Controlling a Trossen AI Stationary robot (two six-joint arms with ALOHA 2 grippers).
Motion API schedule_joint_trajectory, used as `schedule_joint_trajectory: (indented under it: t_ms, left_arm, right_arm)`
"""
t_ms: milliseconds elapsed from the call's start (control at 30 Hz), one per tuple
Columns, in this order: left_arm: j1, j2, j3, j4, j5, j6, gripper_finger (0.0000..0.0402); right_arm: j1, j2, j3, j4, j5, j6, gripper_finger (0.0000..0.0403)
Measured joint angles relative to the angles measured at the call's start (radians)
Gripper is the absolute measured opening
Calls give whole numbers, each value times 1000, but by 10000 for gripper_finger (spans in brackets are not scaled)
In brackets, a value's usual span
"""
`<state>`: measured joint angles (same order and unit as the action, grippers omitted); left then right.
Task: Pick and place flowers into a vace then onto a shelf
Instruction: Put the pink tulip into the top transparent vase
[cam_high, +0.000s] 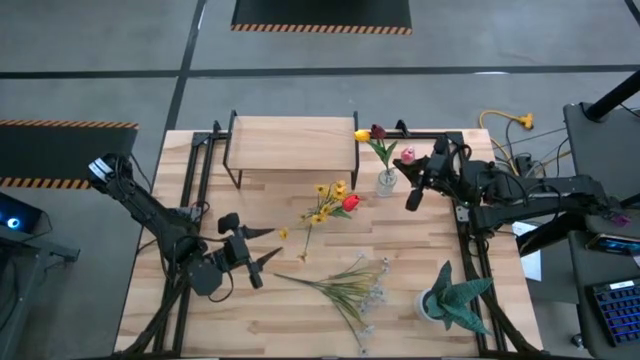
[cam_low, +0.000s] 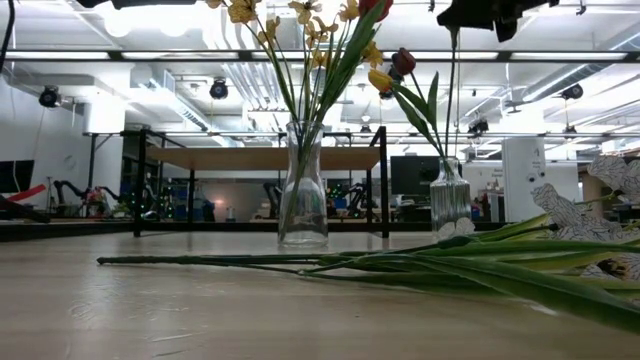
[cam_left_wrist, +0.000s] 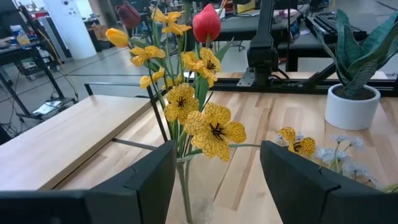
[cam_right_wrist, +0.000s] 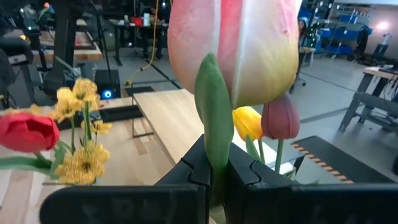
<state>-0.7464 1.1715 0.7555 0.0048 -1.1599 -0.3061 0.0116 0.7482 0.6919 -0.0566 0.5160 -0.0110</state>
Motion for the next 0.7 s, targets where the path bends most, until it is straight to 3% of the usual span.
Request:
schedule_joint_trajectory:
  t_ms: [467,700]
  left_arm:
    - [0,1,0,0,1,0,216]
    - [0,1,-1,-1,1,0,216]
  right_arm:
    - [-11,18,-100,-12,1,42,8]
    - [-71,20,-198,91,2,65,9]
